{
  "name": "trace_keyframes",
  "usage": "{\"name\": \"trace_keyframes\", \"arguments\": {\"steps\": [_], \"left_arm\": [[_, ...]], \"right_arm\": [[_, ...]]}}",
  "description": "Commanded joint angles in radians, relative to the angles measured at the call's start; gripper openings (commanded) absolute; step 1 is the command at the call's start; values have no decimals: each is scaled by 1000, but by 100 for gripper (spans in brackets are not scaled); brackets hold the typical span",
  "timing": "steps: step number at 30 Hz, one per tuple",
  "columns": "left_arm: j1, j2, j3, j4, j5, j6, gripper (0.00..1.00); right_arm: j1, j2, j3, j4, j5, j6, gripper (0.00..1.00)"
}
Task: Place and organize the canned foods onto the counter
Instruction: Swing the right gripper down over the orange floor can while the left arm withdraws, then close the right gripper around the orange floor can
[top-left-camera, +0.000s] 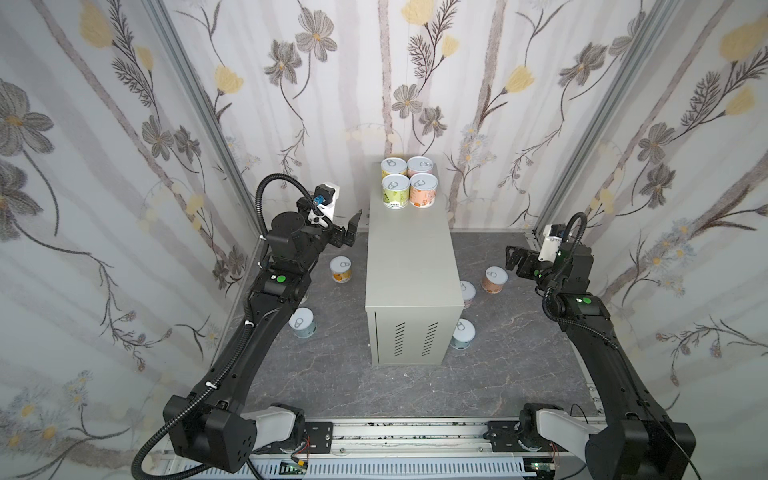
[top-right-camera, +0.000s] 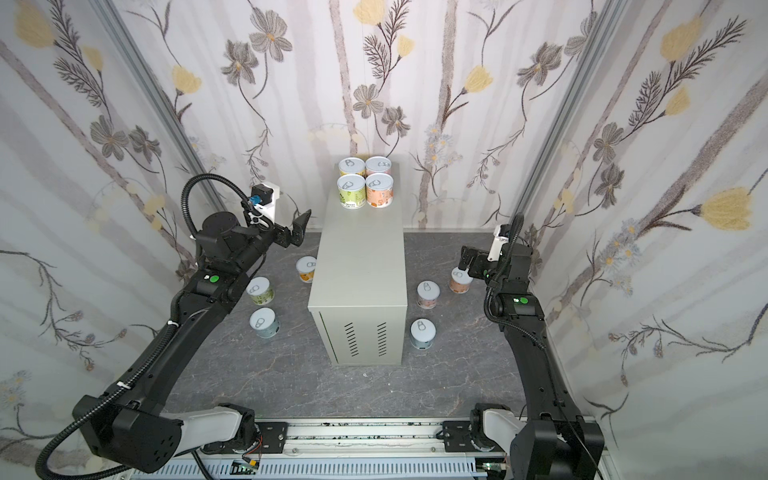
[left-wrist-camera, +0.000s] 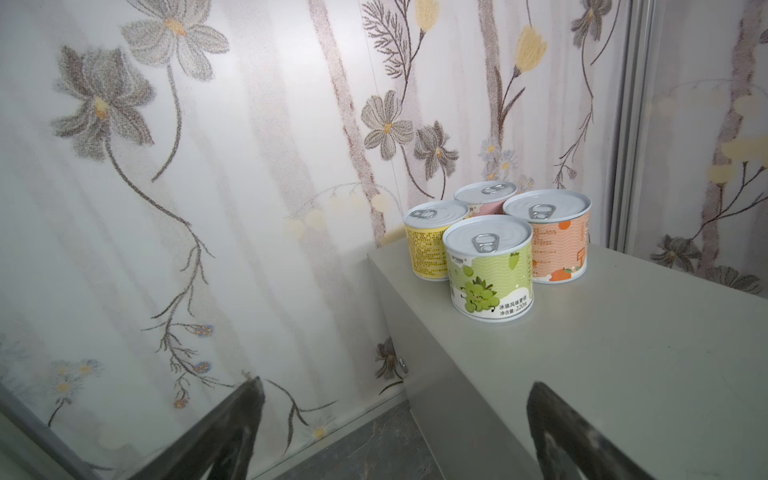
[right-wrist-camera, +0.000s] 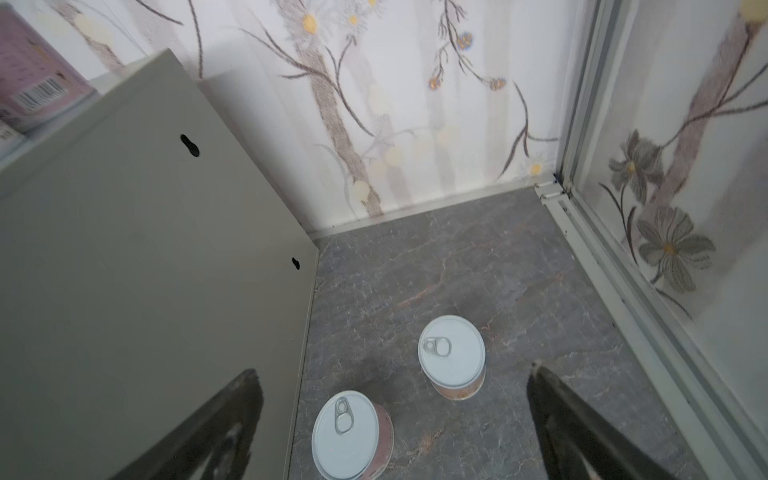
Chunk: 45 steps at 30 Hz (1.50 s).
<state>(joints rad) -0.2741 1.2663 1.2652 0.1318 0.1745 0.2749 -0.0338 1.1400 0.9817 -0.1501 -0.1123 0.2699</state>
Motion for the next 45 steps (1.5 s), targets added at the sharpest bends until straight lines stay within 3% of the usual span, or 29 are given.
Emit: {"name": "trace_keyframes", "arguments": {"steps": [1,9,24,41,45], "left_arm": [[11,-4,-23,28,-17,-17,100],[47,-3,-78,27,5,-52,100],[88,29,-99,-18,22,-79,100],[99,94,-17,-50,50,-85,100],[99,109,-8,-52,59,-90,100]], "right_arm": [[-6,14,-34,5,34,48,100],[-12,128,-155,183,-34,-21,100],[-14,545,-7,196,-36,-90,100],[-8,724,87,256,-2,-156,100],[0,759,129,239,-1,-173,95]]}}
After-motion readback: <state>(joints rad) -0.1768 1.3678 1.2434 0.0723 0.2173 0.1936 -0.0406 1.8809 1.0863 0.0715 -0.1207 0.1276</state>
